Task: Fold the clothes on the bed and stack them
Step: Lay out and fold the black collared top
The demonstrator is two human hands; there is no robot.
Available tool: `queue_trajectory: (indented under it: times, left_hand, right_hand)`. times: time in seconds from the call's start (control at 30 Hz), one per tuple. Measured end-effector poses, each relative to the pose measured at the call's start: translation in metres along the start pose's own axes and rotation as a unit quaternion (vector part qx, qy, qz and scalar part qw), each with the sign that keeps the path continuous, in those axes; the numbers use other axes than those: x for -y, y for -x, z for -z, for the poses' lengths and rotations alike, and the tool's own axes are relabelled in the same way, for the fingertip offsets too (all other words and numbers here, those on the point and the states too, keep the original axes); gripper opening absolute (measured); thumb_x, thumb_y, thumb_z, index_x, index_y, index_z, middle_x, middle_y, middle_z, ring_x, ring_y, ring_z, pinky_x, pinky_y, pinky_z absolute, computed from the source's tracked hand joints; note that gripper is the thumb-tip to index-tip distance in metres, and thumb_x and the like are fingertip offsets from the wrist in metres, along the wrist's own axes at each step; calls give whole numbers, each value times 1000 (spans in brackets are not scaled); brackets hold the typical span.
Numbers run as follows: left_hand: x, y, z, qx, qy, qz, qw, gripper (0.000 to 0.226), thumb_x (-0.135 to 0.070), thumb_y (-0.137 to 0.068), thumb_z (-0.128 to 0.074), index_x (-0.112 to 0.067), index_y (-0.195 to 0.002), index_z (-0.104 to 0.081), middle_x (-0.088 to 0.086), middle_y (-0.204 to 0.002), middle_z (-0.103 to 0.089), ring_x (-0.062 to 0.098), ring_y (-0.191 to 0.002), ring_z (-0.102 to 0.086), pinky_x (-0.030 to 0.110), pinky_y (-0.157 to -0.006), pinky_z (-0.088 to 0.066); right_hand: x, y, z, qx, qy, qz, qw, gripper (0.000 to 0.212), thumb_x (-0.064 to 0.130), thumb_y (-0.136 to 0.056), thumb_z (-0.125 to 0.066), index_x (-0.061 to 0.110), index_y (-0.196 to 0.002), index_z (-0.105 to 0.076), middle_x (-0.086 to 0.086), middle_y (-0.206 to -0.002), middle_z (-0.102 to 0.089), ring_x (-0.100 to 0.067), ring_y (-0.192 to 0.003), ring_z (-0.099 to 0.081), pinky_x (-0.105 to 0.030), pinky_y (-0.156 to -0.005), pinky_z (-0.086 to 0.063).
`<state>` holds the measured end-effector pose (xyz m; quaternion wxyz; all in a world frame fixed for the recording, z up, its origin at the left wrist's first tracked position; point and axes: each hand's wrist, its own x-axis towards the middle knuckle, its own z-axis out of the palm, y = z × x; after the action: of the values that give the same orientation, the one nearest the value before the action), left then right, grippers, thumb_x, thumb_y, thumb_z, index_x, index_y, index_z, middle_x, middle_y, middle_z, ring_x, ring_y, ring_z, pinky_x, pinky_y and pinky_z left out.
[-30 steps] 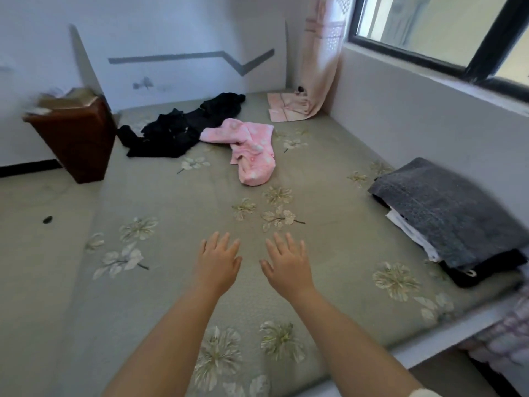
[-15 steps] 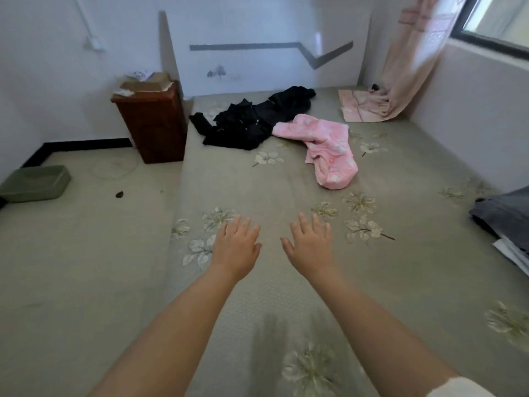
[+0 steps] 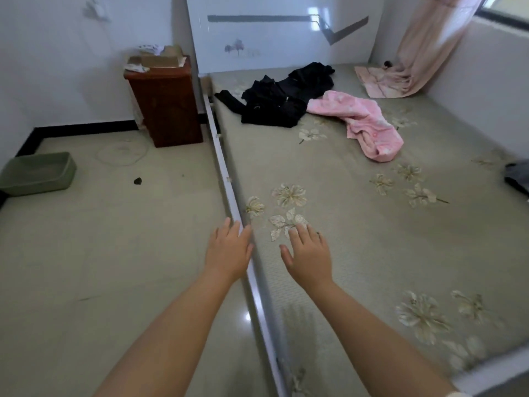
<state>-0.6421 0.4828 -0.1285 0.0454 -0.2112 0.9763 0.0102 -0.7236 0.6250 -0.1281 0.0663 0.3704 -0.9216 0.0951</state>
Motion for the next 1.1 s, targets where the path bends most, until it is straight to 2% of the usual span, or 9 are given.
queue_trajectory:
  times: [0.13, 0.2, 0.23, 0.3, 0.37, 0.57, 0.83, 1.1]
  left_hand:
    - [46, -8, -3, -4, -3, -1, 1000, 48, -35, -98, -27, -19, -143, -22, 2, -151, -20, 22, -141, -11, 37, -110, -13]
    - [63, -22, -5, 0, -6, -3, 1000, 48, -35, -98, -27, -18, -143, -22, 2, -152, -20, 22, -141, -11, 37, -110, -13]
    - [70, -30, -5, 4, -6, -5, 1000, 48, -35, -98, -27, -18, -143, -22, 3, -152, -20, 23, -141, -10, 38, -110, -13]
    - [84, -52, -3, 4, -3, -8, 1000, 49, -35, -98, -27, -17, -143, -22, 3, -152, -19, 23, -141, -9, 38, -111, -13]
    - [98, -79, 1, -3, 0, -18, 1000, 49, -34, -98, -27, -18, -144, -21, 3, -153, -19, 23, -142, -9, 38, -111, -12]
    - [161, -194, 29, -21, -8, -45, 999, 50, -33, -98, -30, -17, -144, -20, 4, -151, -21, 22, -141, -9, 38, -112, -12]
    - [270, -371, 88, -5, -35, -56, 998, 47, -31, -99, -27, -17, -144, -22, 3, -152, -19, 23, -142, -6, 42, -113, -8]
    - [377, -567, 84, -15, -52, -82, 995, 47, -34, -99, -29, -19, -143, -24, 3, -152, -20, 21, -142, -6, 43, -114, -8]
  right_hand:
    - [50, -24, -11, 13, -5, 5, 1000, 43, 26, -53, -87, 3, -86, -73, -16, -92, -72, -35, -88, -68, -46, -68, -56]
    - [62, -42, -18, 18, -4, 6, 1000, 43, 26, -58, -85, 2, -92, -71, -19, -98, -70, -38, -93, -66, -48, -75, -54]
    - [65, -51, -24, 22, -15, -3, 1000, 44, 26, -67, -79, 1, -102, -68, -22, -109, -66, -41, -104, -61, -51, -85, -49]
    - [68, -75, -32, 69, -11, -24, 997, 50, 32, -90, -54, 4, -130, -48, -21, -140, -42, -38, -132, -35, -48, -107, -27]
    - [68, -104, -43, 80, -1, -41, 996, 53, 39, -96, -35, 12, -141, -31, -12, -151, -25, -29, -141, -16, -41, -112, -14]
    - [72, -238, -57, 75, 21, -63, 995, 55, 40, -97, -30, 13, -144, -24, -10, -152, -22, -27, -141, -16, -41, -112, -15]
    - [87, -440, -67, 63, 24, -121, 990, 54, 39, -97, -32, 12, -143, -25, -10, -151, -25, -27, -139, -20, -43, -109, -20]
    - [96, -625, -130, 91, 59, -156, 982, 54, 39, -97, -30, 13, -144, -23, -9, -152, -21, -26, -141, -16, -39, -111, -21]
